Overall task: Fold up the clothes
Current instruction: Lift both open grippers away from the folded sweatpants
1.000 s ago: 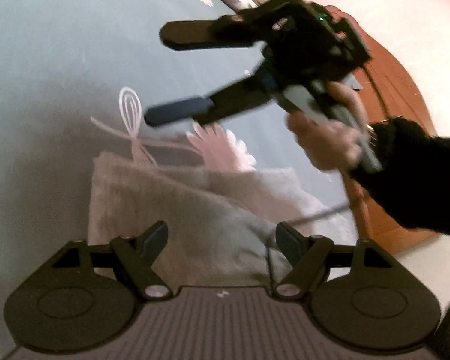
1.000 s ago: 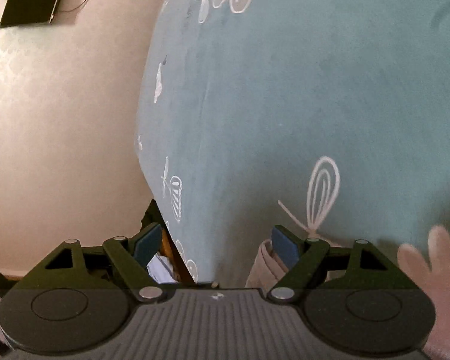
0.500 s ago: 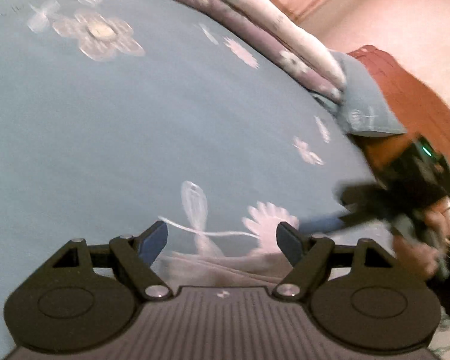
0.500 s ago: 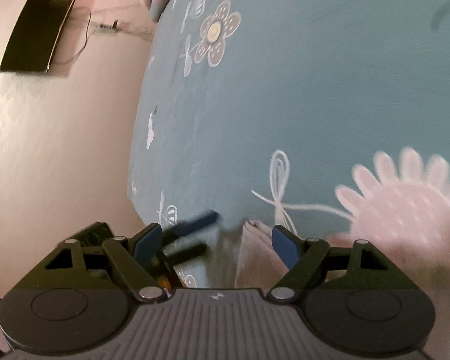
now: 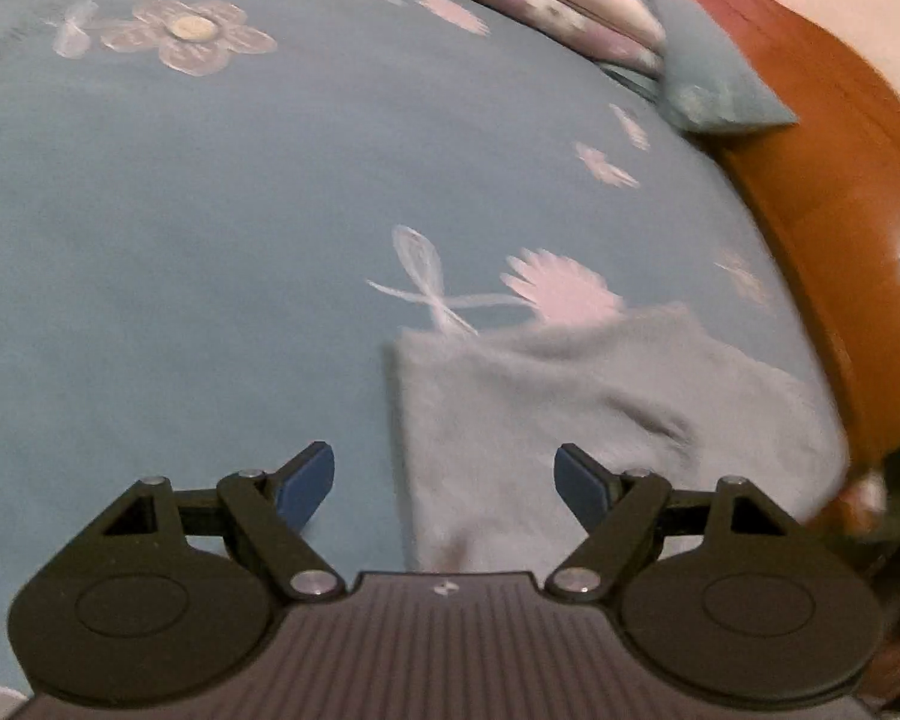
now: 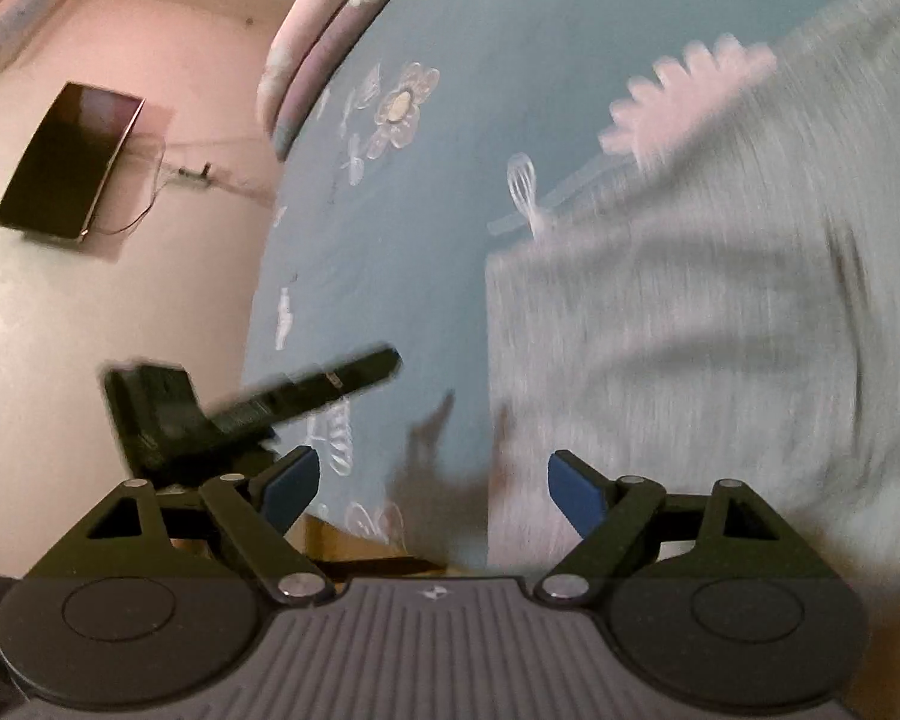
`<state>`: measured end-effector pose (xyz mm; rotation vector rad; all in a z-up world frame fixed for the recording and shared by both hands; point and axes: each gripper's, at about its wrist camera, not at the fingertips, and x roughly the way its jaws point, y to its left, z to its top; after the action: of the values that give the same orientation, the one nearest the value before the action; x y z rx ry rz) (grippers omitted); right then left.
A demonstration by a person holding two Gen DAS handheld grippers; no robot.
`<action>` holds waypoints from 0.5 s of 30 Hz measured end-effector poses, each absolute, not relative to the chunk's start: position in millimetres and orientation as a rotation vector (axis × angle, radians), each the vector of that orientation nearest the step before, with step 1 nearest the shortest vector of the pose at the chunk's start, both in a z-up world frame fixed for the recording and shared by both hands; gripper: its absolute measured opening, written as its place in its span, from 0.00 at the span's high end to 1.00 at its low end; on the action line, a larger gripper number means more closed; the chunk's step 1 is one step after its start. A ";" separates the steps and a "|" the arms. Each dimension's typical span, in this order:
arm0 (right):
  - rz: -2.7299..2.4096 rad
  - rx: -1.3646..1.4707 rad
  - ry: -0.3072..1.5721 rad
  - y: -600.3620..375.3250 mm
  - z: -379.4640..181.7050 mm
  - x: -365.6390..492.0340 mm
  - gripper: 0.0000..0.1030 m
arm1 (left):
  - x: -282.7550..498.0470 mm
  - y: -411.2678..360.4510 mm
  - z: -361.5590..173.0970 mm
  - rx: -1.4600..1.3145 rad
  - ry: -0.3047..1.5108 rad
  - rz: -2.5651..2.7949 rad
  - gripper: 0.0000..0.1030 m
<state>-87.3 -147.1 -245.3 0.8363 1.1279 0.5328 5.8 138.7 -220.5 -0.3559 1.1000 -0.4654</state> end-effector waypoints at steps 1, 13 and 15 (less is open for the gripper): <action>0.503 0.806 1.118 -135.8 -249.1 -105.3 0.15 | 4.6 137.5 -219.8 -0.373 1.110 -0.502 0.21; 0.382 0.811 0.909 -92.8 -315.5 -169.9 0.15 | 13.5 89.4 -274.0 -0.388 1.239 -0.695 0.18; 0.370 0.862 0.879 -96.3 -327.2 -173.3 0.15 | 13.9 86.5 -280.0 -0.343 1.243 -0.679 0.18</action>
<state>-173.3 -96.3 -327.2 0.8618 0.8790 0.3705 13.9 86.5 -280.0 -0.3432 1.2432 -0.6786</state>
